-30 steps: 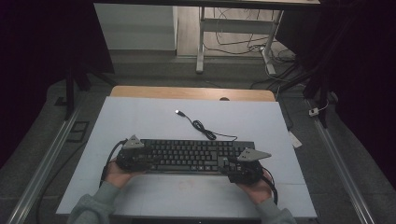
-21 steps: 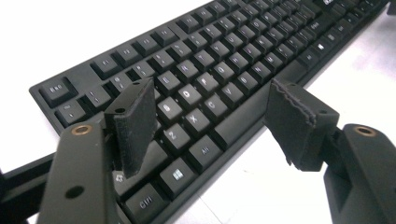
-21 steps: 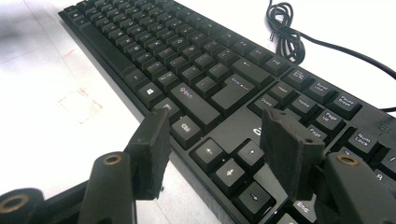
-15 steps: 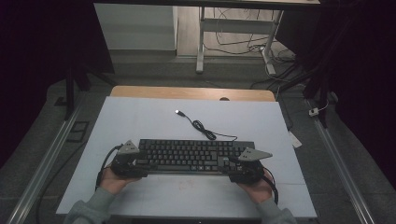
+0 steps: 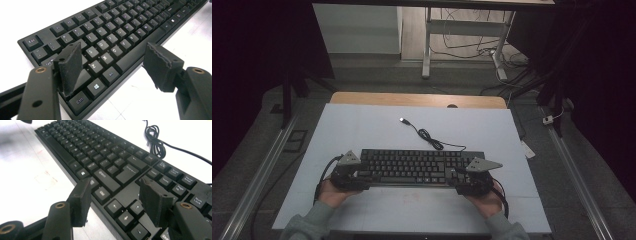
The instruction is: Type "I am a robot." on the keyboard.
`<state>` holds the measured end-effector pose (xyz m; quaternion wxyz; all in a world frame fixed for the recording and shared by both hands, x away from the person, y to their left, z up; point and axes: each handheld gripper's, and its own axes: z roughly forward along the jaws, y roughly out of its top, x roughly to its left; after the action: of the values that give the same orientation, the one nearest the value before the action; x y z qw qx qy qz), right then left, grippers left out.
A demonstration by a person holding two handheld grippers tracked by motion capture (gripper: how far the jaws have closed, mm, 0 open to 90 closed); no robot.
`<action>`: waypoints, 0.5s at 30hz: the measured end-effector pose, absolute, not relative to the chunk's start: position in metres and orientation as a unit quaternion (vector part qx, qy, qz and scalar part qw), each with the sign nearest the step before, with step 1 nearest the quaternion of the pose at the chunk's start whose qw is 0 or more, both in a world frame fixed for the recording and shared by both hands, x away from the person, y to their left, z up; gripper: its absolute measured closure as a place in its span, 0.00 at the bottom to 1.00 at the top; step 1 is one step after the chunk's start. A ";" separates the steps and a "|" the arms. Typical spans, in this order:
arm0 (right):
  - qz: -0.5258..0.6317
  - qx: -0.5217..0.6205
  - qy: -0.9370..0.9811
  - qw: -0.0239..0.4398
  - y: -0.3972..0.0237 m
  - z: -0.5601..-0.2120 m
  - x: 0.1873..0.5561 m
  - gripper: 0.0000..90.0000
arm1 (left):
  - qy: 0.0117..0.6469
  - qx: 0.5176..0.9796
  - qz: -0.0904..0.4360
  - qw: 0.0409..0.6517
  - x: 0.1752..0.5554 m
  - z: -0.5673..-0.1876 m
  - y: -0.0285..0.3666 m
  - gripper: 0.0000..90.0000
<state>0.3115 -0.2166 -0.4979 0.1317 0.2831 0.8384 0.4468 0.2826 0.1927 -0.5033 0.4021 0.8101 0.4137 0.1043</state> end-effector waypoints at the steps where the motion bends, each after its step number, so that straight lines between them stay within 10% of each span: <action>1: 0.448 0.284 0.837 0.132 -0.216 -0.497 0.312 0.48 | 0.414 0.810 0.104 0.402 0.283 -0.503 0.193 0.35; 15: 0.468 0.274 0.831 0.124 -0.201 -0.487 0.320 0.50 | 0.417 0.809 0.104 0.401 0.283 -0.504 0.193 0.35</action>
<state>0.3196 -0.2014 -0.4867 0.1239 0.2742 0.8311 0.4677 0.2834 0.1933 -0.5042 0.4008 0.8090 0.4173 0.1036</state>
